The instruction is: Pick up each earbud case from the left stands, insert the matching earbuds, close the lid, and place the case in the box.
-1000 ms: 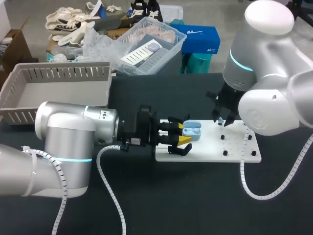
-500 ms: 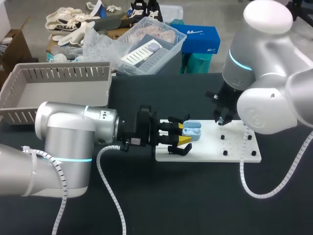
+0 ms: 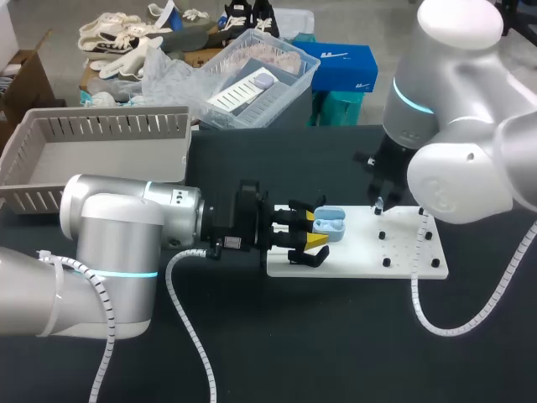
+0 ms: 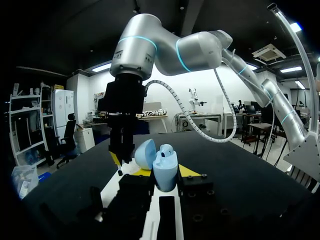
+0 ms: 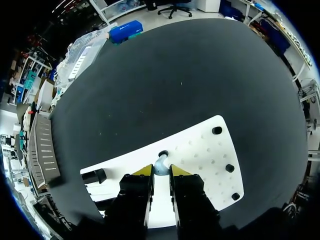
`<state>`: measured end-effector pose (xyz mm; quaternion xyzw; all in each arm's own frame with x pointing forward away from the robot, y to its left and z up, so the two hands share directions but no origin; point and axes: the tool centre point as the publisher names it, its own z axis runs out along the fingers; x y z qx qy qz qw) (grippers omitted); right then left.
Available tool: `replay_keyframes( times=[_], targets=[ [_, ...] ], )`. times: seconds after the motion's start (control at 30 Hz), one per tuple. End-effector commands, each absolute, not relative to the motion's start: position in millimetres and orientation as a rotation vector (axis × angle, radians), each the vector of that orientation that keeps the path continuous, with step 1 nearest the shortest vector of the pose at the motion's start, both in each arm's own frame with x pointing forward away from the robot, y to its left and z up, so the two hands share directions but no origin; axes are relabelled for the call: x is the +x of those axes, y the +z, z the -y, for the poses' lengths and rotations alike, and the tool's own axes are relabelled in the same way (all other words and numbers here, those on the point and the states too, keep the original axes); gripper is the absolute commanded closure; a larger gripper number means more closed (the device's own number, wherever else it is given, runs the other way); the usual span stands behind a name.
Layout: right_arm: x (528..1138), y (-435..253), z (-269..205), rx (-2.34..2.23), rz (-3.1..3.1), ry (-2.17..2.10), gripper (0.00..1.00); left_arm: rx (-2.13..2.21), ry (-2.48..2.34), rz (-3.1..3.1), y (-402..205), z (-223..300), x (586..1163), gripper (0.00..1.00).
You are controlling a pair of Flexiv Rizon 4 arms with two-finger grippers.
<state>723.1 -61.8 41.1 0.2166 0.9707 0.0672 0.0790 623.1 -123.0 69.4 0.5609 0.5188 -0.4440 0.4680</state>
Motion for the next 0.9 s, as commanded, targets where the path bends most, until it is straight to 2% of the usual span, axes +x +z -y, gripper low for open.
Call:
replay_keyframes(
  times=[0.03, 0.47, 0.9],
  targets=[
    [705.1, 58.6, 66.6, 0.649, -2.87, 0.201, 1.0, 1.371, -1.083, -1.273, 69.1, 123.0, 621.5, 1.0],
    [652.5, 141.2, 60.8, 0.59, -2.749, 0.292, 1.0, 1.371, -1.083, -1.273, 69.1, 123.0, 621.5, 1.0],
    [609.9, 186.3, 11.1, 0.309, -2.885, 0.444, 1.0, 1.371, -1.083, -1.273, 69.1, 123.0, 621.5, 1.0]
  ],
)
